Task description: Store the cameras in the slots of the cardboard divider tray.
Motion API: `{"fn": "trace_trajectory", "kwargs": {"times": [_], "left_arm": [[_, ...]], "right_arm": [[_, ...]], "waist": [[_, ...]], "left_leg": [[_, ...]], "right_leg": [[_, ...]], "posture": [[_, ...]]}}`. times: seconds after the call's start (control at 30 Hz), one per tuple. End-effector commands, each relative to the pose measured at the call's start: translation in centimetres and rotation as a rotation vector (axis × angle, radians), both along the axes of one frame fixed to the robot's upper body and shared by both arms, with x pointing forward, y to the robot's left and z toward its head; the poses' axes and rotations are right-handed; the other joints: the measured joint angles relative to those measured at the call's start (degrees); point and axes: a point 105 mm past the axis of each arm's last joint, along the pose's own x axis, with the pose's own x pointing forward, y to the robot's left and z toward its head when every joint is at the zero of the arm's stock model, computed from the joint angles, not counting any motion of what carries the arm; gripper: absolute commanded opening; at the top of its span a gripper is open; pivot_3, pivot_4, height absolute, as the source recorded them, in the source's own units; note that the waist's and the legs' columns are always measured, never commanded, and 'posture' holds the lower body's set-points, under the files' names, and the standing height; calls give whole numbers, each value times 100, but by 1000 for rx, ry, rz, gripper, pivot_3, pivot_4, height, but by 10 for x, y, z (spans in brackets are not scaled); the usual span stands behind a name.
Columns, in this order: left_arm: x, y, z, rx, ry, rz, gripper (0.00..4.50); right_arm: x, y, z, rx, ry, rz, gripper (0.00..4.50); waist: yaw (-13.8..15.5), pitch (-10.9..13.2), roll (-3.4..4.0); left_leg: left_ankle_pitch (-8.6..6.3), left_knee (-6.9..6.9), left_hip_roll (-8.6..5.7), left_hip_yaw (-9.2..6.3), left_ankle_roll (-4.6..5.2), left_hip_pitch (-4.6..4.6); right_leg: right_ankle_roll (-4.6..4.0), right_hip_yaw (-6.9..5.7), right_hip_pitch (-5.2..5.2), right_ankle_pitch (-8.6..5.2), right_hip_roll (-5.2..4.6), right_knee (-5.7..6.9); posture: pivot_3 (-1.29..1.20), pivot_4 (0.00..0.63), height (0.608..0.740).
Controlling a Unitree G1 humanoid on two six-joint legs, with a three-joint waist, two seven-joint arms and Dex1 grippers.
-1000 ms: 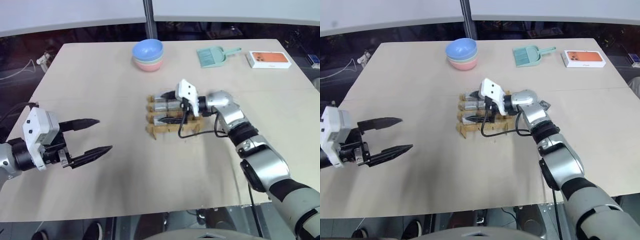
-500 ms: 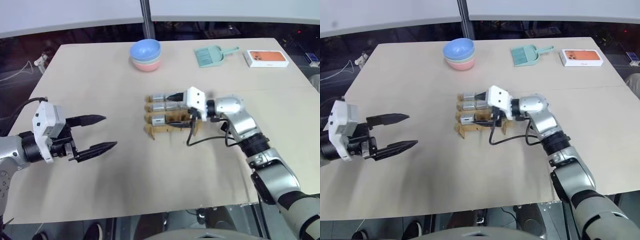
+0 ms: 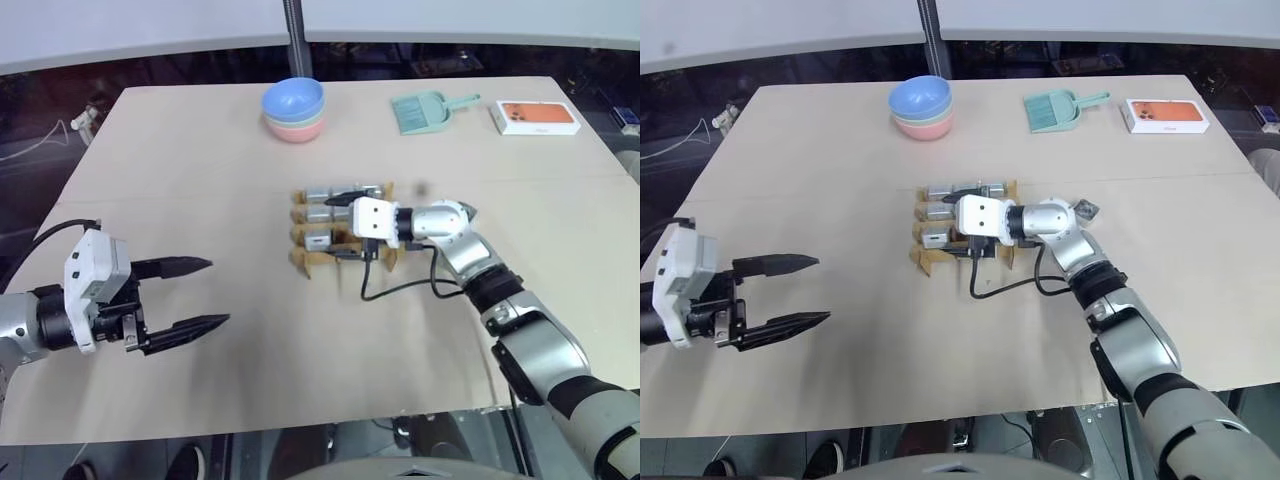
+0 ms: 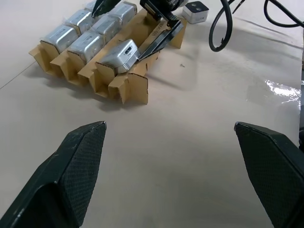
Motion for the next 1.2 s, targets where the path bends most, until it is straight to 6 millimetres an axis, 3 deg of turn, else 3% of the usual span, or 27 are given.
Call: {"fn": "trace_trajectory", "kwargs": {"times": [0.03, 0.27, 0.5, 0.67, 0.83, 1.2], "left_arm": [[-1, 0, 11, 32, -53, -5, 4500], [0, 0, 12, 26, -58, 3, 4500], [2, -1, 14, 22, -66, 5, 4500], [2, -1, 15, 18, -70, 7, 4500], [1, -1, 15, 18, -70, 7, 4500], [1, 2, 16, 25, -70, 12, 4500]], "right_arm": [[-1, 3, 15, 21, -63, 31, 3653], [-10, 7, 21, 74, -41, 77, 519], [-12, 11, 20, 63, 55, 106, 474], [-12, 9, 27, 59, 235, 126, 474], [-2, 1, 29, -1, 310, 93, 474], [-3, 21, 19, -46, 389, 127, 474]], "waist": [[0, 0, 0], [0, 0, -1], [-7, 1, -1], [-6, 1, -1], [-3, 5, 0], [-13, 6, -1]], "left_leg": [[0, 0, 0, 0, 0, 0], [0, 0, 0, 0, 0, 0], [0, 0, 1, 0, 0, 1], [0, 0, 2, 0, 0, 1], [0, 0, 3, 0, 1, 1], [0, -2, 2, 4, 0, -2]], "right_leg": [[0, 0, 0, 0, 0, 0], [0, 0, 0, 0, 0, 1], [2, 0, 0, 1, 0, 2], [1, 1, -1, 1, 0, 3], [1, 0, -3, 1, 0, 3], [2, 1, -10, 2, 0, 4]], "posture": [[0, 150, 740], [0, 150, 740], [0, 150, 740], [0, 150, 740], [0, 150, 740], [0, 150, 740]]}}
